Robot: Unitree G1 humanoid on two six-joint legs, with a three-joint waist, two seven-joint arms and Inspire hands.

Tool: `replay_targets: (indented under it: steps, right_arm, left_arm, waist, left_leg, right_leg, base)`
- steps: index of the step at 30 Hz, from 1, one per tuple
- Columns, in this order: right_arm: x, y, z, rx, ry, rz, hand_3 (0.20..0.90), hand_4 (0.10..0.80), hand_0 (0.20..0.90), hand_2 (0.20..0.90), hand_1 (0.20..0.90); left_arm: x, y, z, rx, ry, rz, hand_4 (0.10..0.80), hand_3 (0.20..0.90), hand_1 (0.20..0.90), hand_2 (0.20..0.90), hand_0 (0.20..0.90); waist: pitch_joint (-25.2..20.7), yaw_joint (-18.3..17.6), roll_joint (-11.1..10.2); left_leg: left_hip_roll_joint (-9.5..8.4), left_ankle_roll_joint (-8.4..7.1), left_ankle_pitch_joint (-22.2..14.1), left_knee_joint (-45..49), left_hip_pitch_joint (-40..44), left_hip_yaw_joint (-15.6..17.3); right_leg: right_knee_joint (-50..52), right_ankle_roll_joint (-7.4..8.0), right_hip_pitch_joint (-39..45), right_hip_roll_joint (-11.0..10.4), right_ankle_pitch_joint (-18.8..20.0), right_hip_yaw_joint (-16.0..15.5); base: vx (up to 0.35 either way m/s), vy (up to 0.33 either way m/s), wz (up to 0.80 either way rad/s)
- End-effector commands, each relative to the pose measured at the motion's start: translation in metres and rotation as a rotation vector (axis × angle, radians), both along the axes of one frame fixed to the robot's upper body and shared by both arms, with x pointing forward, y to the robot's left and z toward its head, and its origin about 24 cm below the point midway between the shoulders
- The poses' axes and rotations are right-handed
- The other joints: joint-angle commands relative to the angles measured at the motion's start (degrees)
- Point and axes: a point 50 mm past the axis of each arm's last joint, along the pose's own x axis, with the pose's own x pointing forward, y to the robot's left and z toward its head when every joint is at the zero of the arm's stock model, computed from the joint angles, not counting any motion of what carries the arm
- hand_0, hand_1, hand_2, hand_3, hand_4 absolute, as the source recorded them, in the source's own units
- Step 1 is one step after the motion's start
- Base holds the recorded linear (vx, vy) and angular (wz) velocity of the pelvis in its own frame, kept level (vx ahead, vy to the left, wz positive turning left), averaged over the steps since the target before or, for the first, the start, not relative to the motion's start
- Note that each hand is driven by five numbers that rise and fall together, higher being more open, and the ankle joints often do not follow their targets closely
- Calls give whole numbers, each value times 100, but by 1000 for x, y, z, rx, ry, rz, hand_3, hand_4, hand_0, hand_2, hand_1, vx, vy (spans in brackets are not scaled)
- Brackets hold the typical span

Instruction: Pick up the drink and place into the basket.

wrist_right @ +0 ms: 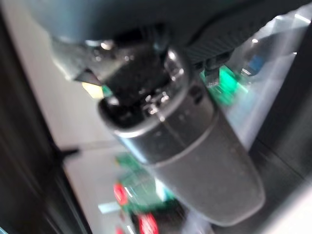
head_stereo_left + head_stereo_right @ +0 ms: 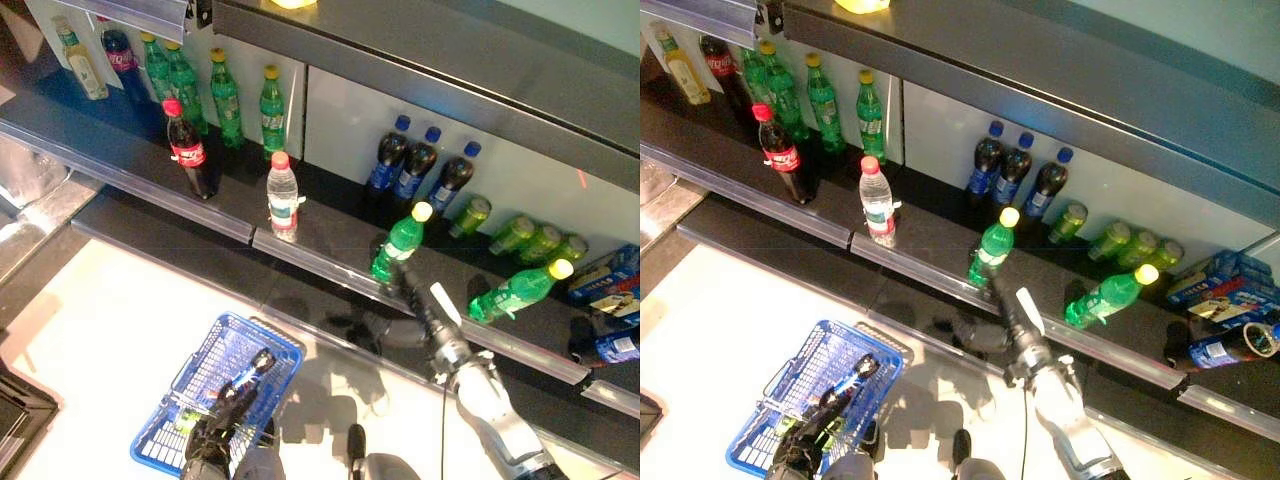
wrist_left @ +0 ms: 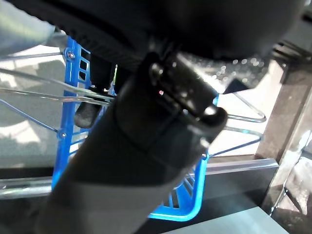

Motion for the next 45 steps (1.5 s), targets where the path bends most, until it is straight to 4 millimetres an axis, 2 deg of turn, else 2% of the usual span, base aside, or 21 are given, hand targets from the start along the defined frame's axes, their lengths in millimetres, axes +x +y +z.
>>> replay_targets:
  steps: [1,3,9,20,33,45]
  right_arm:
    - [1,-5,76,-11,-431,-53,900,800,900,900,900]
    - [-1,-10,86,16,-493,-114,900,800,900,900,900]
    - [-3,-15,96,67,-570,-229,900,800,900,900,900]
    - [-6,-7,85,103,-546,-263,900,800,900,900,900]
    - [8,6,92,151,-590,-281,900,800,900,900,900]
    - [23,15,122,179,-732,-321,900,800,900,900,900]
  left_arm:
    - [6,10,15,111,-135,-64,100,200,300,300,300]
    - [1,10,12,108,-121,-68,100,200,300,300,300]
    - [-1,7,11,107,-120,-86,100,200,300,300,300]
    - [1,0,11,103,-125,-139,100,200,300,300,300]
    - [26,-7,23,112,-229,-205,100,200,300,300,300]
    - [54,-10,39,121,-341,-249,100,200,300,300,300]
  waist:
    - [-455,94,140]
    - [-480,106,172]
    - [-423,126,272]
    - [-148,119,402]
    - [567,181,629]
    - [1197,268,729]
  left_leg:
    - [240,-18,-70,337,-216,-103]
    - [259,-31,-61,321,-211,-120]
    - [301,-72,-58,489,-350,-165]
    - [241,-84,-82,833,-569,-318]
    - [-19,-21,-91,1273,-1087,-530]
    - [-196,85,-91,1584,-1614,-580]
  right_leg:
    - [394,-22,-165,-82,68,-264]
    - [404,-32,-133,-71,27,-283]
    - [607,-94,-214,-66,-83,-351]
    - [980,-186,-394,-76,-218,-410]
    - [1432,-307,-786,-108,-332,-484]
    - [1780,-359,-1279,-133,-325,-501]
  base:
    - [0,0,0]
    - [0,0,0]
    - [-3,-4,4]
    - [17,7,3]
    - [-31,15,3]
    - [-50,17,2]
